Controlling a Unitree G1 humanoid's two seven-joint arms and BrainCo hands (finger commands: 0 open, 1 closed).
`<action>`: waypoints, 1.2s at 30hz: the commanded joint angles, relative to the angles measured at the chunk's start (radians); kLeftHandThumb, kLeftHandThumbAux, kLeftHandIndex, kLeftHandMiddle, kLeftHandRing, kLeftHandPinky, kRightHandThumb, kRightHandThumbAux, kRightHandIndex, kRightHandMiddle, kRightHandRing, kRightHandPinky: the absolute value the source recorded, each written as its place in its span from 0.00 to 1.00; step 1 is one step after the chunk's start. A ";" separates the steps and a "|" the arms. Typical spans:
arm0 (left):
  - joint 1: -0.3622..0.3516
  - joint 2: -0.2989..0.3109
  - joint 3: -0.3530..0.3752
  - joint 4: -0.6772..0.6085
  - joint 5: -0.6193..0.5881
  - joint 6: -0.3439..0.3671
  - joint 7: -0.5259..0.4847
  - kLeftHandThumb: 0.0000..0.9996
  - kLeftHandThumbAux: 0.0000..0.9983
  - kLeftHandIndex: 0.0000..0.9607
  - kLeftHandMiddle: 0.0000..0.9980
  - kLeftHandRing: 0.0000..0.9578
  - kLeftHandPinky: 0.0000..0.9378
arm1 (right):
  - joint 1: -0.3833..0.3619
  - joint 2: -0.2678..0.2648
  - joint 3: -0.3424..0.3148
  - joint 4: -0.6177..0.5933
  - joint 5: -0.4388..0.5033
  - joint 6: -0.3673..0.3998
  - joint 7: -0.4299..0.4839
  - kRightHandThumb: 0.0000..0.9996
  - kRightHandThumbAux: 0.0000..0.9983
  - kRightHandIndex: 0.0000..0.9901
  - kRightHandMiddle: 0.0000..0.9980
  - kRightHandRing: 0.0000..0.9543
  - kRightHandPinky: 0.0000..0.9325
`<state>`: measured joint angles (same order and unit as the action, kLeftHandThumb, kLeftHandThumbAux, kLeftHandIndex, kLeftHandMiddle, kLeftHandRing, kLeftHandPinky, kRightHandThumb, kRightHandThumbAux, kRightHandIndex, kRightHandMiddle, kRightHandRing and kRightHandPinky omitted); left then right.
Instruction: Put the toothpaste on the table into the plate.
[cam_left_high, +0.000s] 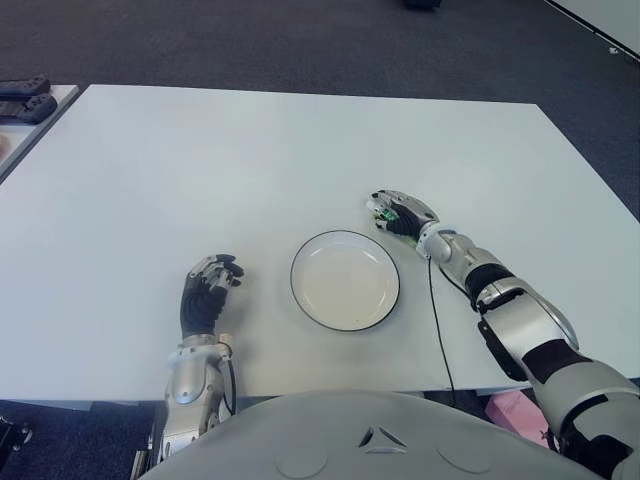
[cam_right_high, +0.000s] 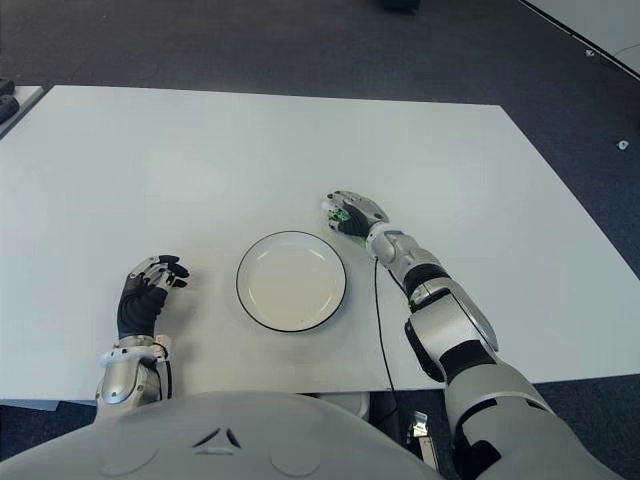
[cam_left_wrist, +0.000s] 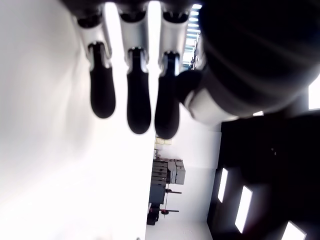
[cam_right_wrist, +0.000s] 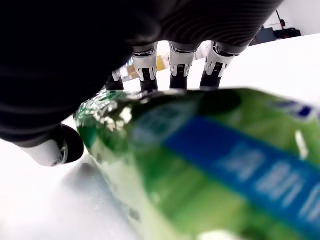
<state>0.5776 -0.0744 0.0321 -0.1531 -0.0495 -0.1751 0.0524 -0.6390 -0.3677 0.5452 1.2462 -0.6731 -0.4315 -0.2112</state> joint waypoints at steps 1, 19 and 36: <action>0.014 -0.003 0.005 0.002 -0.002 0.035 0.006 0.70 0.73 0.45 0.53 0.53 0.52 | 0.115 -0.015 0.025 0.056 -0.025 0.112 0.039 0.54 0.48 0.00 0.00 0.00 0.00; 0.017 0.018 0.013 -0.006 -0.008 0.030 -0.012 0.70 0.73 0.45 0.51 0.51 0.51 | 0.146 -0.136 0.130 -0.142 -0.113 0.193 0.226 0.57 0.51 0.03 0.00 0.00 0.00; 0.017 0.011 0.020 -0.011 -0.033 0.053 -0.003 0.71 0.72 0.45 0.51 0.51 0.50 | 0.173 -0.220 0.223 -0.342 -0.194 0.318 0.372 0.63 0.44 0.05 0.00 0.00 0.08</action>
<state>0.5850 -0.0580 0.0504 -0.1721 -0.0795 -0.1561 0.0471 -0.5967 -0.5614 0.7106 0.8634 -0.8088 -0.1763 0.0309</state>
